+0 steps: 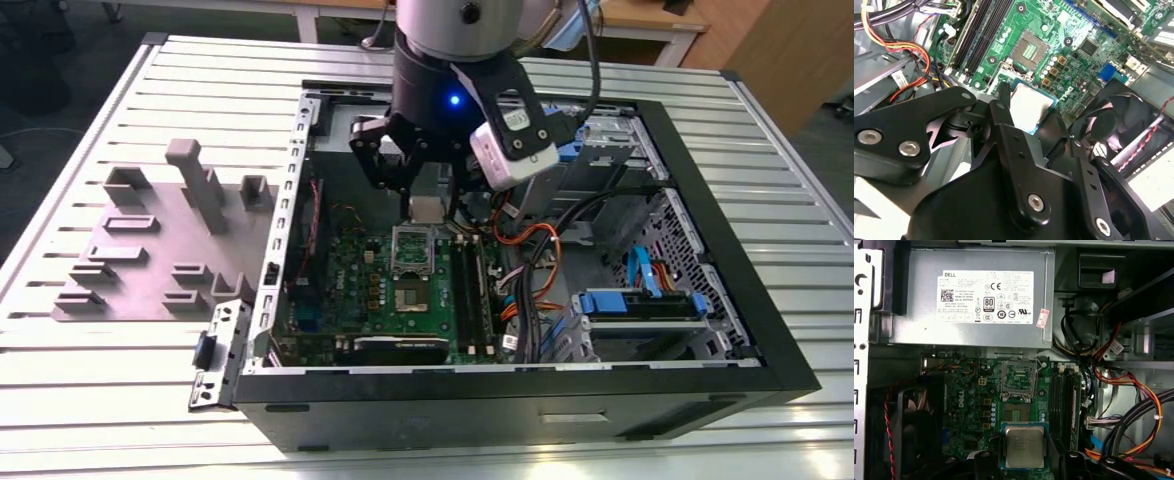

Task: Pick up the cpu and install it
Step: 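Place the cpu into insertion slot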

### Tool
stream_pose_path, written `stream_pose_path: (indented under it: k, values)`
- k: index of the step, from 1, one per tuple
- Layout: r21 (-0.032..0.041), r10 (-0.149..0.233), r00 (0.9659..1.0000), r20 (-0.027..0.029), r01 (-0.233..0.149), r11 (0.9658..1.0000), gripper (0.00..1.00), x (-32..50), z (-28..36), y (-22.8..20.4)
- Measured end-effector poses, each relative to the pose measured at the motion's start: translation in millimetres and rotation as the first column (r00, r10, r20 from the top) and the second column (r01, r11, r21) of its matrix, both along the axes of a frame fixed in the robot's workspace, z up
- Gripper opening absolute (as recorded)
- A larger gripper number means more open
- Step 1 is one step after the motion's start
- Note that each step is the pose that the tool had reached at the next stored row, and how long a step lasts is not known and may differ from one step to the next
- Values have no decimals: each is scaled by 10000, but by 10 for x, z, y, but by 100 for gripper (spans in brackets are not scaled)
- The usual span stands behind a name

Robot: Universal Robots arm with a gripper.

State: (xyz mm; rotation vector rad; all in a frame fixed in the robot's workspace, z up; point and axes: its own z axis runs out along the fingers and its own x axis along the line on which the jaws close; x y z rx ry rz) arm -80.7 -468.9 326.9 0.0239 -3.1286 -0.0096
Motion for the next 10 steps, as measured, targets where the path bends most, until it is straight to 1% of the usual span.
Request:
stream_pose_path:
  k: [6, 8, 10]
  values:
    - [0, 1, 10000, 0, -1, 10000, 47, 1, -108, -1]
    - [0, 1, 10000, 0, -1, 10000, 47, 1, -128, -1]
    - [-2, 1, 10000, -1, -1, 10000, 47, 1, -129, -1]
